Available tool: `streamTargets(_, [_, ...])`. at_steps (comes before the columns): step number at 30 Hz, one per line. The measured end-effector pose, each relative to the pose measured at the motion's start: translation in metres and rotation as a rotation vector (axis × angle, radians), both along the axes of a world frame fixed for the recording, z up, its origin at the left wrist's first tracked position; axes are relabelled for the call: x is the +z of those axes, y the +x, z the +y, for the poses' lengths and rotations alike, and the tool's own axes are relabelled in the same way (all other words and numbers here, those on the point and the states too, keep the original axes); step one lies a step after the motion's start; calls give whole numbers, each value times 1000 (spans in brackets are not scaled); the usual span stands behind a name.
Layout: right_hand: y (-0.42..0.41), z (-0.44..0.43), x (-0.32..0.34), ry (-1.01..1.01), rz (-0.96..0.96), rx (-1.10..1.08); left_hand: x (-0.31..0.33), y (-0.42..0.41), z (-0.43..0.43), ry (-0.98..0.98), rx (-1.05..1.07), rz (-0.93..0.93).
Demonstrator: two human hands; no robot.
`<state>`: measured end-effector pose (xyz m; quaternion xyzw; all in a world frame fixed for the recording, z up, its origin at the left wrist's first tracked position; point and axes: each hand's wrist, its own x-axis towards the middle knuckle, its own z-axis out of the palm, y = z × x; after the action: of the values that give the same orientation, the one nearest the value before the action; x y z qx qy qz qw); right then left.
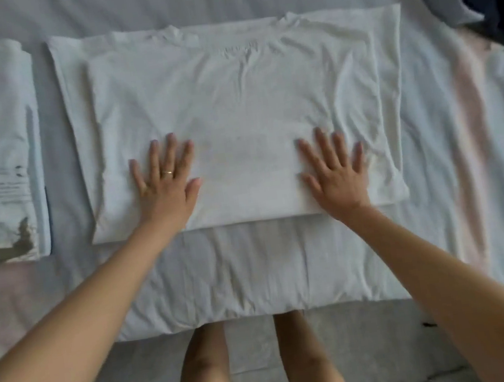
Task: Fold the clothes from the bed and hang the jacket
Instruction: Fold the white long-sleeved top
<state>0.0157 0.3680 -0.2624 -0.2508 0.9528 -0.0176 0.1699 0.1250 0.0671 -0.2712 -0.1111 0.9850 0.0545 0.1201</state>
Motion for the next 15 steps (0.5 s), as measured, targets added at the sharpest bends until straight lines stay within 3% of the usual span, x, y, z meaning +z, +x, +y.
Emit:
streamTargets(5, [56, 76, 24, 7, -104, -647, -1, 89, -14, 63, 203, -10])
streamTargets(8, [62, 72, 25, -252, -24, -1138, 12, 94, -10, 153, 428, 46])
streamTargets(10, [59, 64, 32, -483, -53, -1448, 18, 99, -13, 202, 720, 92])
streamTargets(13, [45, 48, 39, -762, -134, -1693, 23, 98, -23, 353, 1122, 299])
streamTargets(15, [42, 30, 48, -822, -16, -1706, 23, 94, -26, 434, 1257, 391])
